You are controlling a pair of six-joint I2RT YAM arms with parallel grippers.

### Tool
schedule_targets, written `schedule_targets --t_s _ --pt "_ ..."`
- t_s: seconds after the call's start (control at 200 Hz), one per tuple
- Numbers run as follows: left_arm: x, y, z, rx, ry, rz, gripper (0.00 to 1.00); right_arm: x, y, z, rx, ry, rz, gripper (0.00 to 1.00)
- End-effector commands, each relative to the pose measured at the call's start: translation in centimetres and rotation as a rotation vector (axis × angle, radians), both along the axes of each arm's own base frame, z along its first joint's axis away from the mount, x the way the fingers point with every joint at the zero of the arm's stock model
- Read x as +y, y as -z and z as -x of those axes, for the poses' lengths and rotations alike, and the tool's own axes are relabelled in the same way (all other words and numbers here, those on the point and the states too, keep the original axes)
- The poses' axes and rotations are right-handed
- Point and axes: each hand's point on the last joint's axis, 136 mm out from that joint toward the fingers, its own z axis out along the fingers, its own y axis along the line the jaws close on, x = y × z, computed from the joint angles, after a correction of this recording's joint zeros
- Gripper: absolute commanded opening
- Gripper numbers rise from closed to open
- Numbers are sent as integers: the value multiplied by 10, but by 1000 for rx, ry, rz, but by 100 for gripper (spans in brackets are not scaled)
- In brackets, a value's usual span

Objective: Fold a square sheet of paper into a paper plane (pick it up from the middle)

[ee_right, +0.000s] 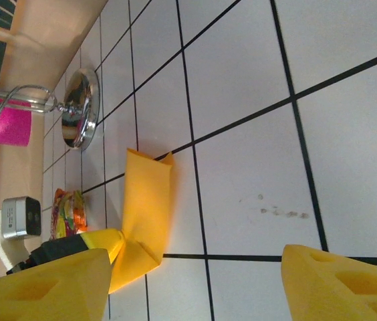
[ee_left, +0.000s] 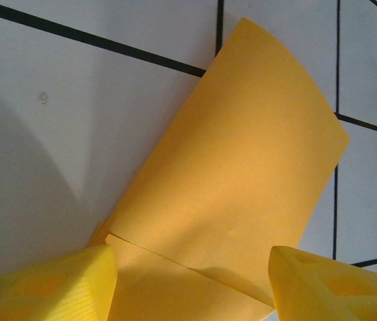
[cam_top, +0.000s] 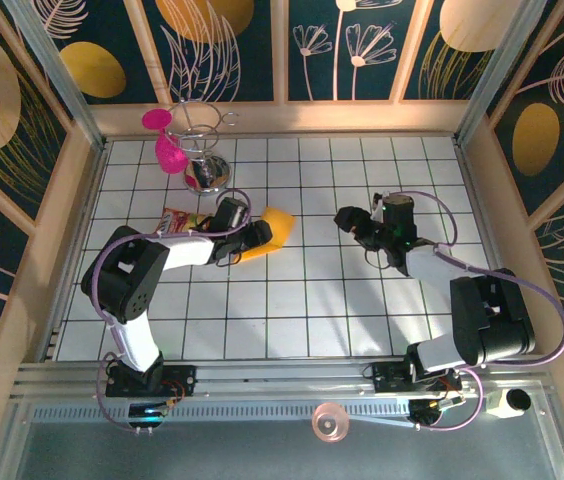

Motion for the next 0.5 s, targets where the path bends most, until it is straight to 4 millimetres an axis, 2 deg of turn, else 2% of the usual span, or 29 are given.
schedule_targets --t_s 0.0,0.275,0.496 --pt "-14 19 32 103 53 33 61 12 7 9 22 -20 -22 67" --pt "-58 11 54 107 94 119 58 28 15 22 59 -26 -44 66" --pt "-61 11 56 103 77 166 57 44 22 41 97 -71 -63 66"
